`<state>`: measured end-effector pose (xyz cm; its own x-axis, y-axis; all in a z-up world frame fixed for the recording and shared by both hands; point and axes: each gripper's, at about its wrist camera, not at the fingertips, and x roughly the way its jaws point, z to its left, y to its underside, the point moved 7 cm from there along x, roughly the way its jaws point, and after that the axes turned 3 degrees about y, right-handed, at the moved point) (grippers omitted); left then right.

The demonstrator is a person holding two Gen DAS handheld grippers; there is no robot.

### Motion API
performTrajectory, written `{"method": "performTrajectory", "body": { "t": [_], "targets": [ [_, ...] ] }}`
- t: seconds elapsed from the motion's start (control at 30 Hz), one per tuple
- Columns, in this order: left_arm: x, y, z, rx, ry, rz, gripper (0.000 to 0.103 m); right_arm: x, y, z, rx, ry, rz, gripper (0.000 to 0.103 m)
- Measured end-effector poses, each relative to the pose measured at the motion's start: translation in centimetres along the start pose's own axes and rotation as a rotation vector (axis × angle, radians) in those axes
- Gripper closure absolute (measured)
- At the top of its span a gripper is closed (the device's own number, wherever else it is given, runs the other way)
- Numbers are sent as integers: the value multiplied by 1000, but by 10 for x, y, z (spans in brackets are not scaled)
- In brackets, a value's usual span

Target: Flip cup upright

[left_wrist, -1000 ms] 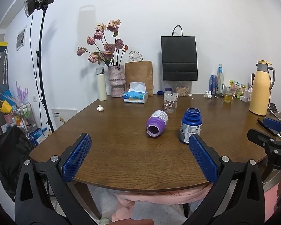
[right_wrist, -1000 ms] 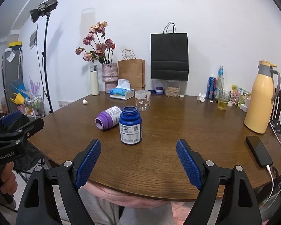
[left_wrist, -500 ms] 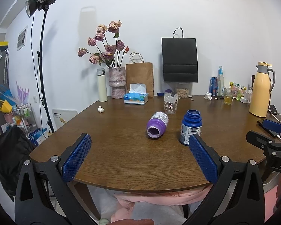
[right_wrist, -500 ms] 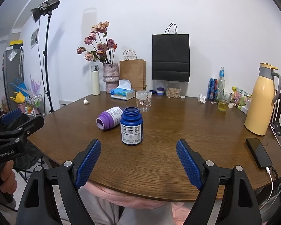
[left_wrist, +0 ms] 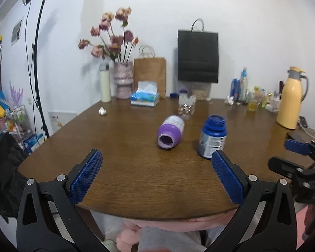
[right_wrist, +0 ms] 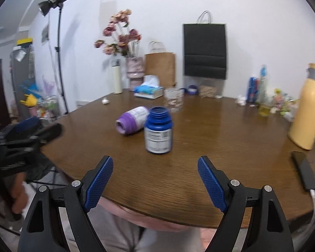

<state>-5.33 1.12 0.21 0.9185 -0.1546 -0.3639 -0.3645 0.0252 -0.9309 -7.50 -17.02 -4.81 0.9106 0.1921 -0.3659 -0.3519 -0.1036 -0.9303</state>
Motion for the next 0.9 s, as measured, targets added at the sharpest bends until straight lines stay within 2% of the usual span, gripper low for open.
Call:
{"method": "performTrajectory", "body": {
  "t": [0.17,0.23,0.37,0.4,0.47,0.53,0.57,0.63,0.7,0.8,0.9],
  "targets": [
    [37,-2,4,43,-42,7,0,33,-25,9,-60,-99,0,16],
    [62,-4,2,60,6,57,0,46,-37,8,-87,-116,6,16],
    [109,-9,1,22,129,168,3,78,-68,0,-119,-160,24,16],
    [122,-12,0,16,153,183,8,84,-74,-2,-127,-164,24,16],
    [142,-17,-4,49,150,210,17,99,-90,-7,-154,-163,22,21],
    [165,-19,-10,124,126,240,33,110,-102,-11,-175,-163,22,26],
    [177,-19,-15,161,131,263,36,119,-109,-14,-184,-164,25,27],
    [199,-15,-24,191,180,330,39,135,-117,-18,-197,-175,40,27],
    [216,-11,-25,171,207,381,46,152,-124,-22,-208,-192,56,27],
    [232,-20,-26,121,284,401,46,177,-132,-32,-204,-195,74,27],
    [247,-32,-34,128,339,407,47,194,-138,-48,-125,-233,88,27]
  ]
}}
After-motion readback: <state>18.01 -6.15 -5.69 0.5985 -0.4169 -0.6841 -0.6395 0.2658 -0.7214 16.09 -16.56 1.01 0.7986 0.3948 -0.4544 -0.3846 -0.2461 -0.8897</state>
